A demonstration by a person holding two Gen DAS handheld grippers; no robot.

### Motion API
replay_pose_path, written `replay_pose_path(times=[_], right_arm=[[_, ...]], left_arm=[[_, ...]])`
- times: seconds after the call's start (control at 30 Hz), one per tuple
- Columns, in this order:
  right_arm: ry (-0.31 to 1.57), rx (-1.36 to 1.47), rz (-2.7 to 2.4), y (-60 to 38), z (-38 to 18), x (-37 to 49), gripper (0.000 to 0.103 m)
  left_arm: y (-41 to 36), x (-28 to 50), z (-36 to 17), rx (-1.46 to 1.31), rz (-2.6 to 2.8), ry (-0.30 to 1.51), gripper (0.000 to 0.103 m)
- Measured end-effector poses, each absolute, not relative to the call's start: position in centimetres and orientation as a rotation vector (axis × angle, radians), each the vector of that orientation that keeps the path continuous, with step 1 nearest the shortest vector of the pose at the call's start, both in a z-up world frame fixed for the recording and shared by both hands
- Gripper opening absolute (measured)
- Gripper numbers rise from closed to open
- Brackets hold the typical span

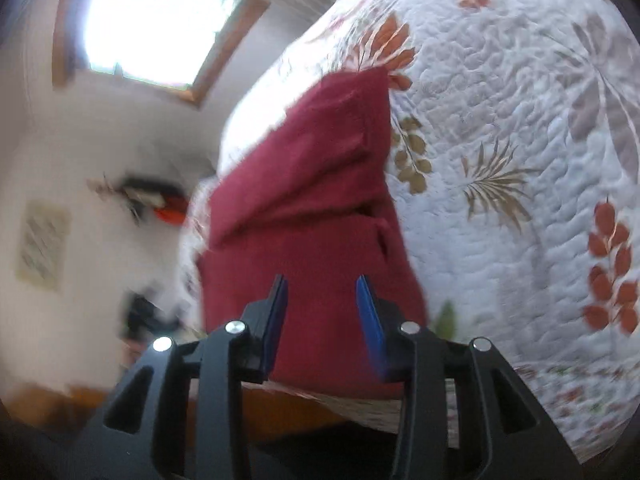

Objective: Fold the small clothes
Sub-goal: 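Lay the hem over the collar and open both tools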

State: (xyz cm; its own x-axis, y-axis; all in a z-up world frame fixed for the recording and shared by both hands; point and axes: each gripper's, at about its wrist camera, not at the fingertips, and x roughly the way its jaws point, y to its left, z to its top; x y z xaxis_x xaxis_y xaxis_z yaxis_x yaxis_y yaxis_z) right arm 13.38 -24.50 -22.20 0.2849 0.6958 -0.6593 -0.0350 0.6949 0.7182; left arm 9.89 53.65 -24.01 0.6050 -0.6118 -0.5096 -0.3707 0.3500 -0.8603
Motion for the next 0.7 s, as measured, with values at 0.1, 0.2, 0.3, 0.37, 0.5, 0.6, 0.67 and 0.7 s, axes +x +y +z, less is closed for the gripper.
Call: replay_pose_path(times=[0.1, 0.2, 0.3, 0.37, 0.5, 0.6, 0.67, 0.7], right_arm=[[1.222, 0.531, 0.552, -22.4, -24.3, 14.2, 0.045], [1.236, 0.462, 0.564, -21.1, -26.4, 15.5, 0.052], [1.257, 0.439, 0.579, -20.4, -27.9, 16.4, 0.058], [1.269, 0.445, 0.579, -20.5, -28.2, 16.6, 0.058], [1.274, 0.451, 0.573, -20.8, -28.3, 17.0, 0.058], [1.296, 0.457, 0.534, -20.9, -28.4, 17.3, 0.058], [1.303, 0.477, 0.520, -20.8, -28.3, 17.4, 0.062], [1.302, 0.476, 0.510, -20.6, -28.3, 17.4, 0.063]], left_arm=[[51.5, 9.6, -21.7, -0.996, -0.180, 1.035, 0.089], [49.7, 9.6, -21.2, -0.788, -0.146, 1.124, 0.090], [48.6, 9.8, -21.5, -0.685, -0.124, 1.180, 0.091], [48.5, 10.3, -21.6, -0.610, -0.103, 1.183, 0.094], [48.3, 12.9, -22.4, -0.535, -0.103, 1.203, 0.096], [48.3, 14.7, -23.3, -0.456, -0.116, 1.226, 0.096], [48.1, 16.1, -24.2, -0.448, -0.156, 1.245, 0.096], [47.9, 16.3, -24.3, -0.442, -0.185, 1.250, 0.096]])
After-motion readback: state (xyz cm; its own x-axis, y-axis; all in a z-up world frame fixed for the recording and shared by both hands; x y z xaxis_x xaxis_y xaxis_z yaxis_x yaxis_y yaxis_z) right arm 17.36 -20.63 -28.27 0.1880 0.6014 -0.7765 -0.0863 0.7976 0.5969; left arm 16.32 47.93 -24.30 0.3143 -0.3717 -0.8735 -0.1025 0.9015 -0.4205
